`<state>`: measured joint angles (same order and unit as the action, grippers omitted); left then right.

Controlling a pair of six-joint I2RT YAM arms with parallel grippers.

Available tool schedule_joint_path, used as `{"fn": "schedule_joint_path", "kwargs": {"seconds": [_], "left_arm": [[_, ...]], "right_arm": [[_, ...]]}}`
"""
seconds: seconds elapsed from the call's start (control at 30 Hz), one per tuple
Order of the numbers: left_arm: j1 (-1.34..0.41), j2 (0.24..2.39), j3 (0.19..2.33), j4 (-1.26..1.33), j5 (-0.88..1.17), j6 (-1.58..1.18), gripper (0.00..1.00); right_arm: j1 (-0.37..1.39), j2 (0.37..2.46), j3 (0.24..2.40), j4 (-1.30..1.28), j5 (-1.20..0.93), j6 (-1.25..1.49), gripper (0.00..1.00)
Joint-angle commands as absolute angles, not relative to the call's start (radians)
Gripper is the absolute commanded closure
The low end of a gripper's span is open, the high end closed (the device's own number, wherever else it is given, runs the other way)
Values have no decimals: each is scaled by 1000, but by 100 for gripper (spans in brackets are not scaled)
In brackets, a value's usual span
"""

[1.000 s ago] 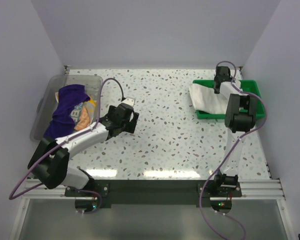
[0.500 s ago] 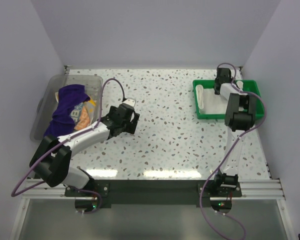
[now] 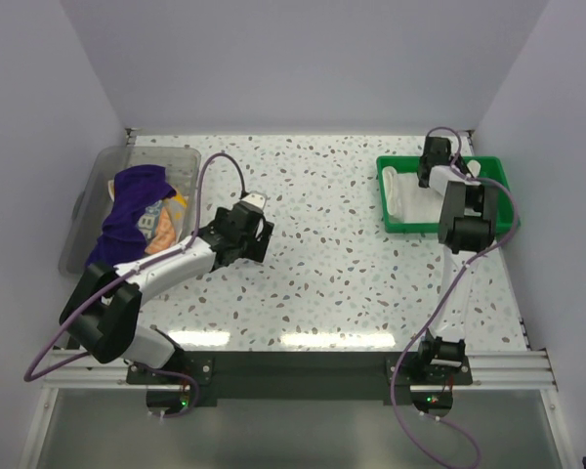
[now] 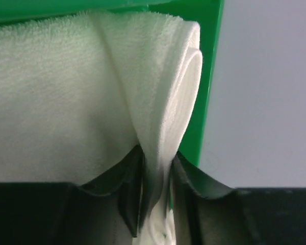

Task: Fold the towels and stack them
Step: Neatly place the folded towel into the bin

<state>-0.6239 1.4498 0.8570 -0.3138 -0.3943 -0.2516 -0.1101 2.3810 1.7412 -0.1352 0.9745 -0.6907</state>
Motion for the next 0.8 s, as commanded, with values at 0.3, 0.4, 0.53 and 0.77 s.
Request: {"fn": "schedule_joint_path", "kwargs": {"seconds": [0.3,0.4,0.53,0.77], "left_arm": [[-621,1445,897,-307,-382,-279,0],[-620,1443,894,-305,-374,-285,0],[-620,1442,890,-302,-362,-288,0],[-620,1430,882,-298,-347,-295,0]], "right_arm": [[-133,2339,1833,-66,1169,-643,39],[-120,2300,1850,-175,1138,-525,39],[-87,2238,1862,-410,967,-330,51],[-84,2226,1864,-560,652,-103,67]]}}
